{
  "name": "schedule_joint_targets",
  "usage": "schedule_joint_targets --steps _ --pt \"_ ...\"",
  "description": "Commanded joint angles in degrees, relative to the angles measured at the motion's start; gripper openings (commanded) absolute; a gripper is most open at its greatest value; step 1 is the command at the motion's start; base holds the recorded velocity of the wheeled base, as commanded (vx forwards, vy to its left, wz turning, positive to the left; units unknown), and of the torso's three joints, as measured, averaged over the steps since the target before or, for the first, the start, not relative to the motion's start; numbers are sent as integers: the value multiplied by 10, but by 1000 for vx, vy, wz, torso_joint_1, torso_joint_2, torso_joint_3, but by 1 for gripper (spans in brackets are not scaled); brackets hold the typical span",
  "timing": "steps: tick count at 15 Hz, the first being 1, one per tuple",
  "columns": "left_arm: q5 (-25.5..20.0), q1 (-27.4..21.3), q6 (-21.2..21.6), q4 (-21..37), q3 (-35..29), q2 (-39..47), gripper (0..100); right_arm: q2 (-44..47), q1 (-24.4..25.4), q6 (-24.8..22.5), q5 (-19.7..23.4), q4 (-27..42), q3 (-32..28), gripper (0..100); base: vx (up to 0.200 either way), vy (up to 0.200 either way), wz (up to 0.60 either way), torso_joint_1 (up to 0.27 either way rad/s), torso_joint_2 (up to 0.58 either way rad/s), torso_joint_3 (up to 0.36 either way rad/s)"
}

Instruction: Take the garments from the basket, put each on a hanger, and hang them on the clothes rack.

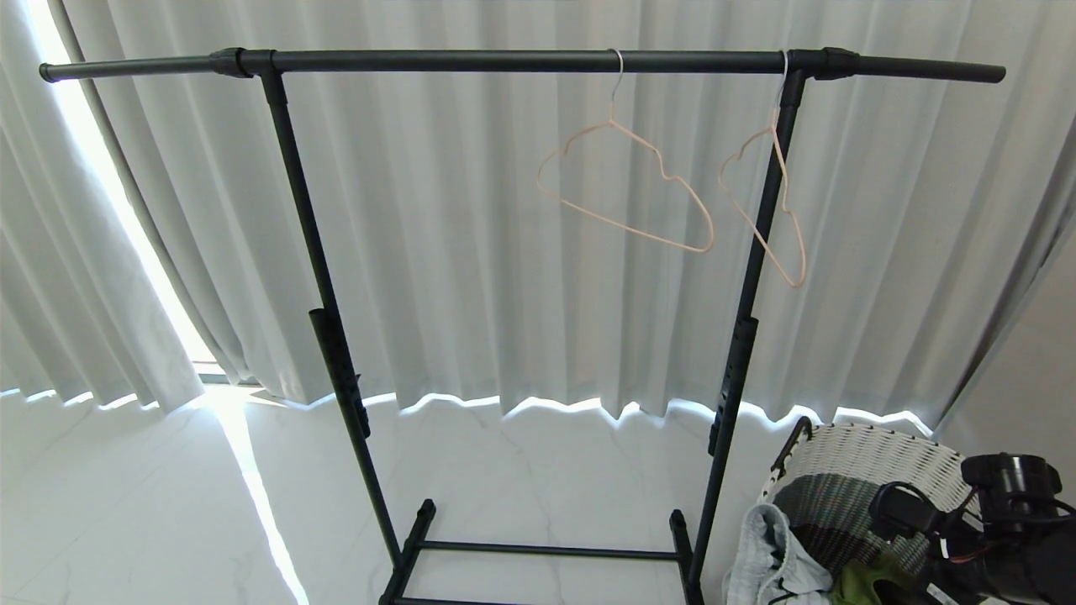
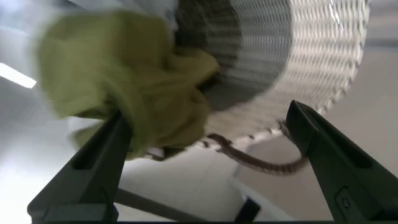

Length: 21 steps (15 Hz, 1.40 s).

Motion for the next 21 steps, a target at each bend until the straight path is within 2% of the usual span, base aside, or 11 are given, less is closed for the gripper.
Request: schedule_joint_targets --steps 1,4,5,10,12,16,20,21 --pt "0 0 0 0 0 0 100 30 -8 0 -11 -10 2 100 0 0 0 0 0 0" --pt "0 0 0 0 0 0 100 29 -8 1 -7 -22 9 100 0 0 0 0 0 0" --pt "0 0 0 0 0 0 100 28 -7 1 -8 -28 12 0 0 0 0 0 0 0" --pt "0 0 0 0 0 0 100 -42 -7 5 -6 -30 60 0 0 0 0 0 0 0" --pt "0 0 0 0 0 0 100 -102 -6 7 -6 -28 80 0 0 0 0 0 0 0" --pt "0 0 0 0 0 0 100 -236 -8 47 -8 -10 120 0 0 0 0 0 0 0" --pt "0 0 0 0 0 0 100 -363 -8 87 -10 96 72 0 0 0 0 0 0 0" --pt "0 0 -1 1 0 0 100 -414 -8 96 -10 163 37 0 0 0 0 0 0 0"
